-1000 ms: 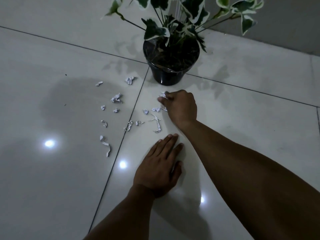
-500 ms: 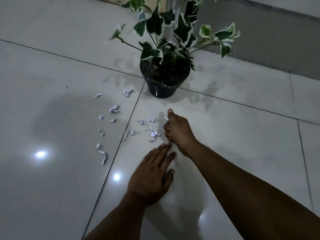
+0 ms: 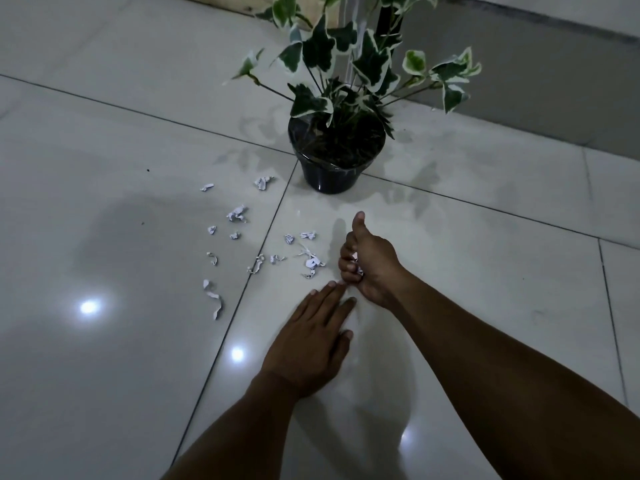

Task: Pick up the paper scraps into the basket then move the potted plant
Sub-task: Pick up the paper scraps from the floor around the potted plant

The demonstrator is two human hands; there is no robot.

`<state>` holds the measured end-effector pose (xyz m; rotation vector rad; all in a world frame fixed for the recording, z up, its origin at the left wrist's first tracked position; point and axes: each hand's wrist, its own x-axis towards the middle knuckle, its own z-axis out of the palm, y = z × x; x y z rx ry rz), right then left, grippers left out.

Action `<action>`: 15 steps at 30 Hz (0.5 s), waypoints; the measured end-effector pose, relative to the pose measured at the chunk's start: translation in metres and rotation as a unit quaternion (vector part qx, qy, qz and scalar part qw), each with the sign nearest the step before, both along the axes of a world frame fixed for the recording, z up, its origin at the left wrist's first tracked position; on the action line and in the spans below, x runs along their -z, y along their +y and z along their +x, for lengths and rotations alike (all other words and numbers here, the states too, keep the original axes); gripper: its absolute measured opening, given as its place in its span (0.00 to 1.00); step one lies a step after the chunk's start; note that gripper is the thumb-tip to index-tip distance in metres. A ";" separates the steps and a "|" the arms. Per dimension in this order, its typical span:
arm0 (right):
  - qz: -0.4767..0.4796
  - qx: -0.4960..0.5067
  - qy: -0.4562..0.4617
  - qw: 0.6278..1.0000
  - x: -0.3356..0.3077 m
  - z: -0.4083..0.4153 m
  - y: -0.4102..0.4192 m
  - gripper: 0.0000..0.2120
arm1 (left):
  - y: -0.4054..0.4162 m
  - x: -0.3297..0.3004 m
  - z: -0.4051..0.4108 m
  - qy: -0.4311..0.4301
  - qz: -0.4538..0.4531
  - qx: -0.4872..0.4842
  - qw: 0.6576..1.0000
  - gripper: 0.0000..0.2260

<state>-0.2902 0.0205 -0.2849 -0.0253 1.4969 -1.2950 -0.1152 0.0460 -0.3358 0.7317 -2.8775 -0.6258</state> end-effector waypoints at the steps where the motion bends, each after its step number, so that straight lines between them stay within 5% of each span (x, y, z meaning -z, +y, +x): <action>1: 0.009 -0.001 0.018 1.000 -0.001 0.001 -0.002 0.26 | 0.001 0.000 0.001 -0.001 -0.002 -0.004 1.000 0.23; 8: 0.028 -0.106 0.183 0.977 0.000 0.014 -0.013 0.23 | -0.001 0.002 0.042 0.034 -0.041 -0.092 0.994 0.18; 12: 0.030 -0.238 0.500 0.832 0.014 0.020 -0.010 0.18 | -0.011 0.002 0.053 0.021 -0.055 -0.124 0.991 0.18; 15: 0.057 -0.309 0.614 0.724 0.016 0.029 -0.004 0.17 | -0.013 0.004 0.054 -0.002 -0.049 -0.138 0.989 0.19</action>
